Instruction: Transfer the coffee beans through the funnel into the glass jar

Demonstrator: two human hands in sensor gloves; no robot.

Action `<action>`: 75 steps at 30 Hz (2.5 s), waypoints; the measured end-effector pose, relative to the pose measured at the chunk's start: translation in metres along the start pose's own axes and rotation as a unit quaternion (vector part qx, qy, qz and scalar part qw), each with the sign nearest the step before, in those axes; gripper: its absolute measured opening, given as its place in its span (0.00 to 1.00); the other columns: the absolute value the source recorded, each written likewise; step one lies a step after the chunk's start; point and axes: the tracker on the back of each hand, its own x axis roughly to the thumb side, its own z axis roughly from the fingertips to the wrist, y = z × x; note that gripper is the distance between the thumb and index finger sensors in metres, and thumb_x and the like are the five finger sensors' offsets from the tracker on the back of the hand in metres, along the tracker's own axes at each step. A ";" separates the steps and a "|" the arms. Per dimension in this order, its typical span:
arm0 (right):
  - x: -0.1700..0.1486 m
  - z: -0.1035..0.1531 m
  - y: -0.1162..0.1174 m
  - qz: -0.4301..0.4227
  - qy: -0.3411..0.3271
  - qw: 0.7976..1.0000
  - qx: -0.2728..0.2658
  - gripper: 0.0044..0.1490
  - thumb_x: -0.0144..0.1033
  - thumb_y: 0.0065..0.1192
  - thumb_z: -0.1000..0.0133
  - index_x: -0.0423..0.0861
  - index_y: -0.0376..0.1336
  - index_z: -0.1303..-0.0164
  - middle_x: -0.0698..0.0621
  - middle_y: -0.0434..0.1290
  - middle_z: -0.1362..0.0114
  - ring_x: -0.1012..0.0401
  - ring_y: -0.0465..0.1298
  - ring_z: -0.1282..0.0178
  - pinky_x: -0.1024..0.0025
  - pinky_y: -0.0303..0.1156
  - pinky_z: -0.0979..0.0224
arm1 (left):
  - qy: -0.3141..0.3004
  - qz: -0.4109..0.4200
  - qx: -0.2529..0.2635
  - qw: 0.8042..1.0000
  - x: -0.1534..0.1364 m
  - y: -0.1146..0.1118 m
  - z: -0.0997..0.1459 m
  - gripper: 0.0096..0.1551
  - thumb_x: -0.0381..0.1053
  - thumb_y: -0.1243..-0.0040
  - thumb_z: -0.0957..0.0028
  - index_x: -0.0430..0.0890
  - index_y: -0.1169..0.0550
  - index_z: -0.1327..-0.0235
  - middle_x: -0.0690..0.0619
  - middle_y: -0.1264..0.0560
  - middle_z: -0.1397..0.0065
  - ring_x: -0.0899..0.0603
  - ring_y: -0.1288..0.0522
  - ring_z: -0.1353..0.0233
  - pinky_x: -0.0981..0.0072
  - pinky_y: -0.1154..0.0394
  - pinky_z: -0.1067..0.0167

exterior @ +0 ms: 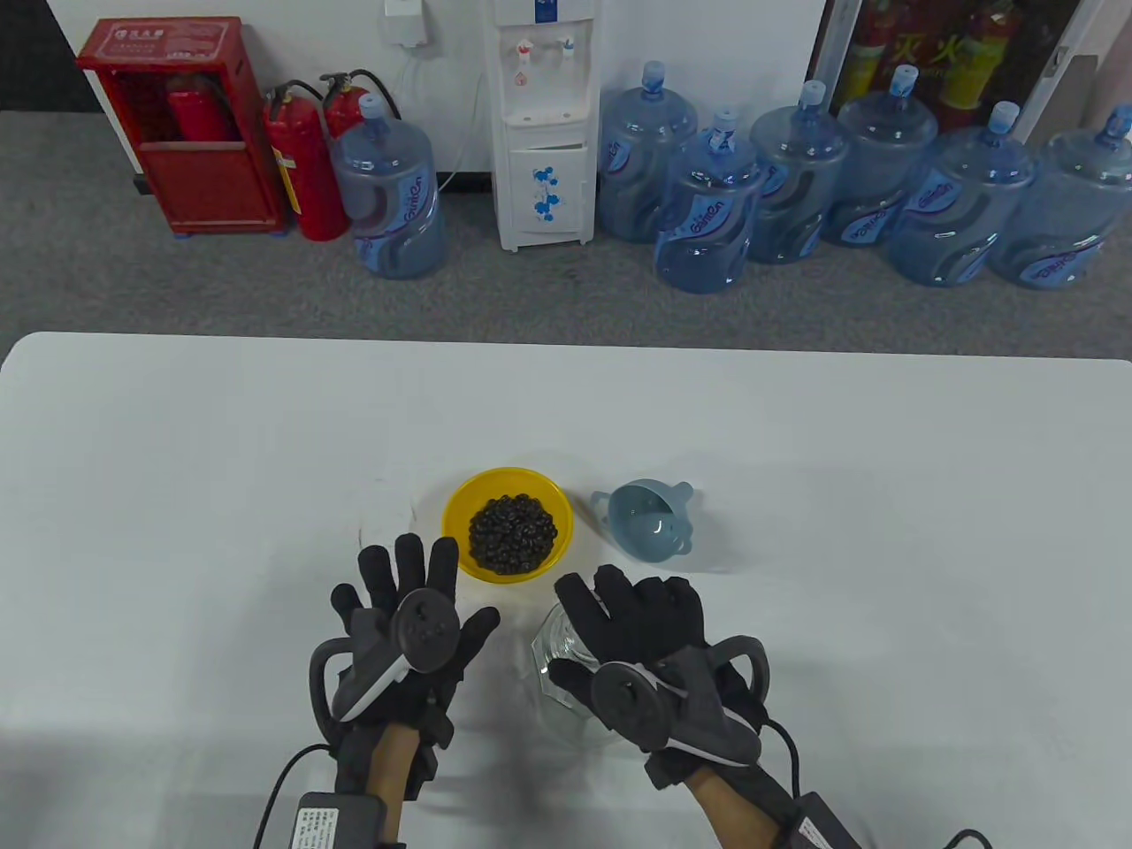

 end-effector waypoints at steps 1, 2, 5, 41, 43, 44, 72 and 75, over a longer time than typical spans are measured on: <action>-0.001 -0.001 -0.001 -0.015 0.001 1.000 0.003 0.50 0.69 0.62 0.37 0.54 0.56 0.09 0.40 0.62 0.12 0.47 0.70 0.28 0.37 0.59 0.19 | 0.000 -0.001 -0.002 1.000 0.000 0.000 0.000 0.50 0.78 0.75 0.49 0.59 0.67 0.17 0.47 0.71 0.13 0.32 0.78 0.19 0.31 0.72 0.32; -0.001 -0.002 -0.002 -0.023 -0.001 1.000 0.003 0.49 0.68 0.64 0.38 0.53 0.57 0.10 0.39 0.63 0.13 0.46 0.71 0.29 0.38 0.60 0.19 | 0.000 -0.001 -0.004 1.000 0.000 0.000 0.000 0.50 0.78 0.76 0.48 0.59 0.67 0.17 0.47 0.72 0.13 0.32 0.78 0.19 0.31 0.72 0.32; -0.007 -0.003 -0.006 -0.048 -0.008 0.999 -0.012 0.48 0.67 0.67 0.39 0.51 0.60 0.13 0.38 0.66 0.17 0.47 0.75 0.31 0.39 0.64 0.20 | 0.001 0.001 -0.007 1.000 0.000 0.000 0.000 0.50 0.78 0.75 0.48 0.60 0.67 0.17 0.47 0.72 0.13 0.32 0.78 0.19 0.31 0.72 0.32; -0.244 0.086 0.041 0.013 0.361 0.930 0.066 0.48 0.54 0.79 0.41 0.50 0.60 0.14 0.39 0.62 0.12 0.40 0.71 0.23 0.34 0.63 0.21 | 0.006 0.002 -0.008 1.000 -0.003 0.000 0.000 0.50 0.78 0.75 0.48 0.59 0.67 0.17 0.47 0.71 0.13 0.32 0.78 0.19 0.31 0.72 0.32; -0.247 0.087 0.045 0.011 0.365 0.928 0.070 0.48 0.54 0.79 0.41 0.50 0.60 0.14 0.39 0.62 0.12 0.40 0.71 0.23 0.34 0.63 0.21 | 0.007 0.002 -0.010 1.000 -0.003 0.000 0.000 0.50 0.78 0.75 0.48 0.59 0.67 0.17 0.46 0.71 0.13 0.32 0.78 0.19 0.31 0.72 0.32; -0.247 0.087 0.046 0.010 0.367 0.928 0.072 0.48 0.54 0.79 0.41 0.50 0.60 0.14 0.39 0.62 0.12 0.40 0.71 0.23 0.34 0.63 0.21 | 0.007 0.002 -0.010 1.000 -0.003 0.001 0.000 0.50 0.78 0.75 0.48 0.59 0.67 0.17 0.46 0.71 0.13 0.32 0.78 0.19 0.31 0.72 0.32; -0.231 0.051 0.019 -0.033 0.346 0.937 0.044 0.52 0.65 0.65 0.37 0.49 0.53 0.08 0.38 0.52 0.07 0.41 0.57 0.12 0.28 0.44 0.18 | 0.003 -0.003 -0.016 1.000 -0.002 0.000 -0.002 0.50 0.78 0.74 0.48 0.59 0.67 0.17 0.46 0.71 0.13 0.32 0.77 0.19 0.31 0.72 0.32; -0.212 0.030 0.011 -0.054 0.322 0.945 0.000 0.52 0.66 0.64 0.36 0.49 0.53 0.08 0.39 0.54 0.08 0.42 0.59 0.13 0.28 0.45 0.17 | 0.004 -0.001 -0.017 1.000 -0.002 0.000 -0.002 0.50 0.78 0.74 0.48 0.59 0.67 0.17 0.46 0.71 0.13 0.32 0.77 0.19 0.31 0.72 0.32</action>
